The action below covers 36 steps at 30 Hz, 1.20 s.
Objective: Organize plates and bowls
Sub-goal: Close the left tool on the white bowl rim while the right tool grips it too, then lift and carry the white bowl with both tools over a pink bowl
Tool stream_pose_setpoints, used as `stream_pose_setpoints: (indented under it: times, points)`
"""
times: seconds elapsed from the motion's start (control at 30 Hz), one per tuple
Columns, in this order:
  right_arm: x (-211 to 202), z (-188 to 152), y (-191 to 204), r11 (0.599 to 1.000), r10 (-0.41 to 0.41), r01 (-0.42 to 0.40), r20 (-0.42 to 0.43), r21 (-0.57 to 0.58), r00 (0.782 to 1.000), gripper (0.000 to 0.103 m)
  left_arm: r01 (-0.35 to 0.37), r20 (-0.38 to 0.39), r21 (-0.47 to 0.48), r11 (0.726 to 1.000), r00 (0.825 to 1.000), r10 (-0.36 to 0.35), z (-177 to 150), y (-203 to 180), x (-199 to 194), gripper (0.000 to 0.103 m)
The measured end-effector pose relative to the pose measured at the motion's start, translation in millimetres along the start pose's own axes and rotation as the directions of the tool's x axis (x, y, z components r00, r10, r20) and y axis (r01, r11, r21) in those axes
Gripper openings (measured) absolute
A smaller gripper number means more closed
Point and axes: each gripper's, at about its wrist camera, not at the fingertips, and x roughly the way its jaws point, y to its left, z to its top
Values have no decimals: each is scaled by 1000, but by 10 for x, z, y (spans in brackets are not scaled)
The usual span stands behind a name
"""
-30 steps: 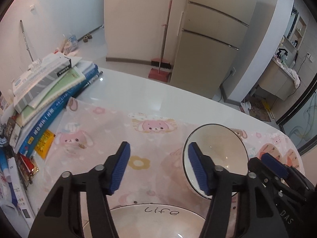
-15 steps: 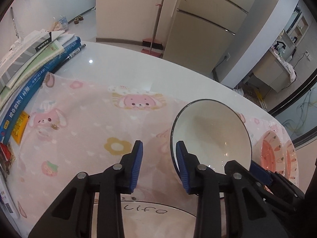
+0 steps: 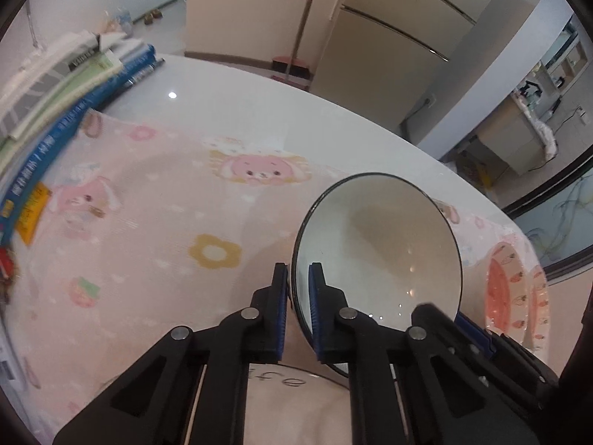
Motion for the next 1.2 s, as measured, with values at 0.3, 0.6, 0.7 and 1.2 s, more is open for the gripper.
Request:
stream_pose_setpoints:
  times: [0.3,0.6,0.7,1.2]
  points:
    - [123,-29,-122,981,168,-169,15,93,986,28,24,-12,-47,999,1000,-25,36,257,-15,8]
    - [332,-59,-322,913,327,-326,40,246,944,34,58,-34,-81,995,998,-61,28,254,16,10]
    - [337,-53,-309,918,329,-323,14,232,944,33,81,-42,-104,991,995,-86,30,291,4,10]
    - [-221,41,-223,924,325,-327,43,197,945,27,121,101,-25,992,988,-118,32,24,-641,11]
